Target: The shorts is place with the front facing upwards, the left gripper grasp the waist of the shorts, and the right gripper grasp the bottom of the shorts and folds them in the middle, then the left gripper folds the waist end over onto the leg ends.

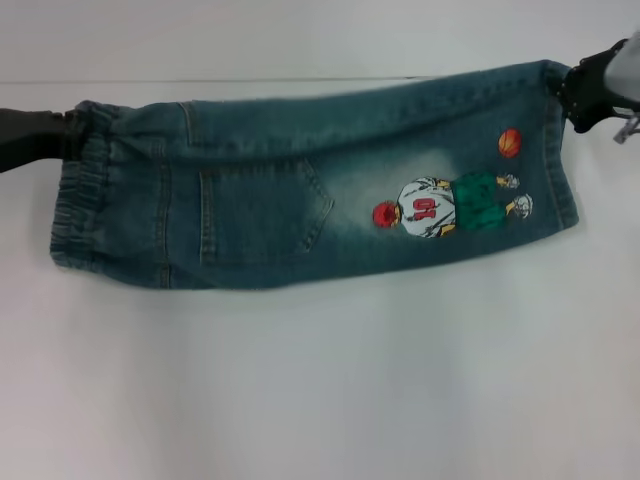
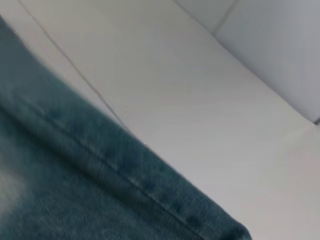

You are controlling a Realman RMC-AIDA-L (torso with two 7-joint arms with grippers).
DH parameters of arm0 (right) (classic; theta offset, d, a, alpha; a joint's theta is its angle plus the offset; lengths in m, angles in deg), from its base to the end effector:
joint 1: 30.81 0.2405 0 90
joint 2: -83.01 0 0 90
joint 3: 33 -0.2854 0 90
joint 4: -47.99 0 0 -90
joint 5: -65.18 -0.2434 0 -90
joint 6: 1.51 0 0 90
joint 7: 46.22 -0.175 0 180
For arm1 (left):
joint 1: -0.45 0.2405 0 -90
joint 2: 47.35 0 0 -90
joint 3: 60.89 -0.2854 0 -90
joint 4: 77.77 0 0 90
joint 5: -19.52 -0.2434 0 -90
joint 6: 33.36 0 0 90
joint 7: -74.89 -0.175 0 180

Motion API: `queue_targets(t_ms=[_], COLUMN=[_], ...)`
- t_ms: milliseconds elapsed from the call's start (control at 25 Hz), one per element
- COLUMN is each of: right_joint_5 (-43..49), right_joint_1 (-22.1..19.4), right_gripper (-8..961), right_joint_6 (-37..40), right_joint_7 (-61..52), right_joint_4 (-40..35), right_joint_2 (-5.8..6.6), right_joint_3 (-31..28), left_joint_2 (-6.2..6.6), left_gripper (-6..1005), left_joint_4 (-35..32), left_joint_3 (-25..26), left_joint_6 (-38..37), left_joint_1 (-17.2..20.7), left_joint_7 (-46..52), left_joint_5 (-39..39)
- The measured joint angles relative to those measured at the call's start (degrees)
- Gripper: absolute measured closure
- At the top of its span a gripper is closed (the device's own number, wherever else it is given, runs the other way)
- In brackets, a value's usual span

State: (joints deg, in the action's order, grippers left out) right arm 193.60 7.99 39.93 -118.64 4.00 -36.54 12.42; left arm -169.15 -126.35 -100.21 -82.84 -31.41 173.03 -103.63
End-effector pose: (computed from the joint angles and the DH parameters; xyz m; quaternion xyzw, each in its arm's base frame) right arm 0.3086 0.5203 0.0132 -0.8888 0.0738 -0.0468 0.4498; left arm -0.3414 0.4775 0.0213 -0.8249 -0.3413 -0.1206 0.4341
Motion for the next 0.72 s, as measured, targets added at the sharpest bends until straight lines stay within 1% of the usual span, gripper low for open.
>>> queue_targets(t_ms=[80,160,280,440,560,720], right_joint_5=[-1.11,-1.81,-3.41,-4.77,-4.97,-7.25], right_joint_1=[1.18,2.23,4.06,5.80,6.18,5.45], right_gripper=[904,900,895,888,883,876], right_joint_6=[-3.25,-4.93,-7.12,-8.72,-11.25,-12.39], right_joint_7=[2.13,3.67,6.34,8.25,8.06,8.47], right_joint_4=[2.71,4.68,8.04,10.51,11.35,11.67], right_joint_2=[-0.01,-0.08,-0.09,-0.28,-0.61,-0.69], right_joint_3=[0.32,0.82,1.10,1.99,4.56,7.17], left_joint_2=[-0.07,-0.27,-0.43,-0.55,-0.31,-0.58], left_gripper=[806,804,801,797,794,790], left_joint_4=[0.93,1.45,1.72,2.09,2.58,2.22], left_joint_3=[-1.48,-2.68,-4.27,-5.98,-7.49,-7.81], left_joint_6=[2.54,4.26,5.46,6.43,5.98,6.69], left_joint_1=[-0.18,-0.32,-0.52,-0.85,-1.15,-0.73], left_joint_7=[-0.30,-0.74,-0.89,-1.52,-1.07,-1.19], left_joint_5=[0.00,-0.01,-0.03,-0.17,-1.35,-1.58])
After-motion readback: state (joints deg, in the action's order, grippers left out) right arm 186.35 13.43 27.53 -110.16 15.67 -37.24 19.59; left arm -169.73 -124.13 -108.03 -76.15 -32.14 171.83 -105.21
